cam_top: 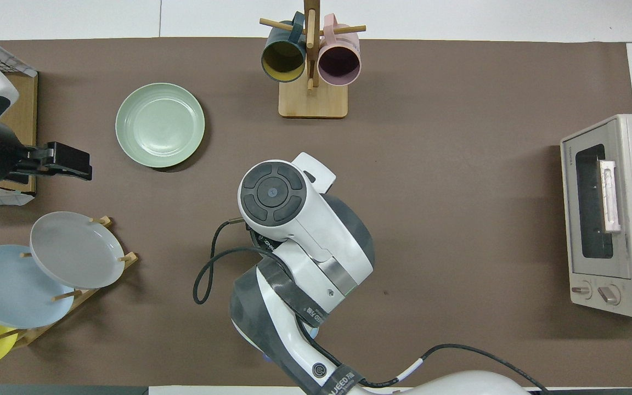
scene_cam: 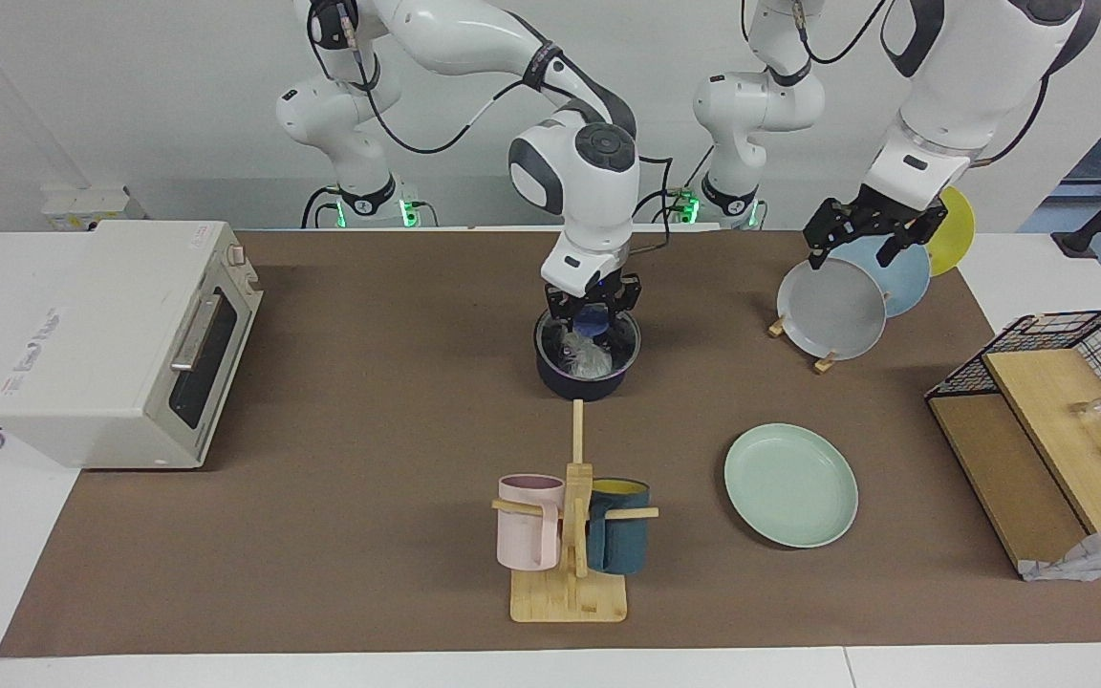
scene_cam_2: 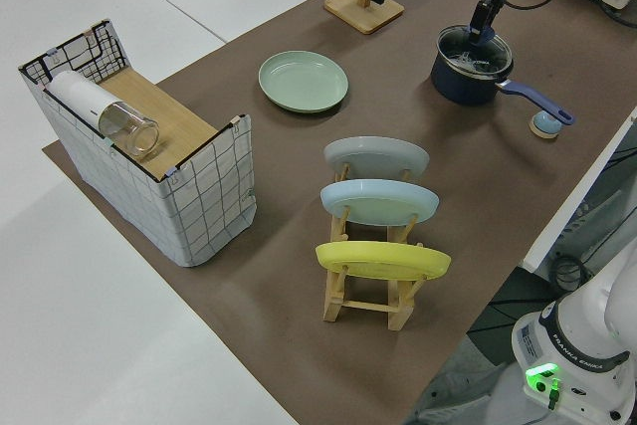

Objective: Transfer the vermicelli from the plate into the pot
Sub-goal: 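Carry the glass lid over the pot with the right gripper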

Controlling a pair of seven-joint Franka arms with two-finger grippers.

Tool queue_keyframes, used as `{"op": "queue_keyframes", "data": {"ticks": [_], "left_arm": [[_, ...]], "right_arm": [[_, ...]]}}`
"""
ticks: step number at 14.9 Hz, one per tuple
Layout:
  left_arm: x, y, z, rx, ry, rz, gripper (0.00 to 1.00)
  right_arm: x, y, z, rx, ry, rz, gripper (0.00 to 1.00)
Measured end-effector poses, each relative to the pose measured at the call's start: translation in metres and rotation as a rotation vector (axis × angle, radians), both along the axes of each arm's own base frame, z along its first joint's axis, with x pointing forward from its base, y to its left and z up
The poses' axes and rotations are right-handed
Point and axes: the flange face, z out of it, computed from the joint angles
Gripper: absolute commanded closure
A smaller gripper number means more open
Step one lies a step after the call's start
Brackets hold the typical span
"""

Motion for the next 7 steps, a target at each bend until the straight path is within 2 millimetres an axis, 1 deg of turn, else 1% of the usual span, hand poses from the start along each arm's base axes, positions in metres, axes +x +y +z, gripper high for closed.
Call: {"op": "queue_keyframes", "data": {"ticks": [4,7], "left_arm": [[-0.002,-0.004,0.000,0.001,0.006,-0.010,0.00],[-0.005,-0.002,0.012,-0.005,-0.008,-0.007,0.00]], "right_arm": [[-0.003,-0.002,-0.004,-0.021,0.025,0.002,0.60],[-0.003,-0.002,-0.005,-0.025,0.029,0.002,0.60]]}}
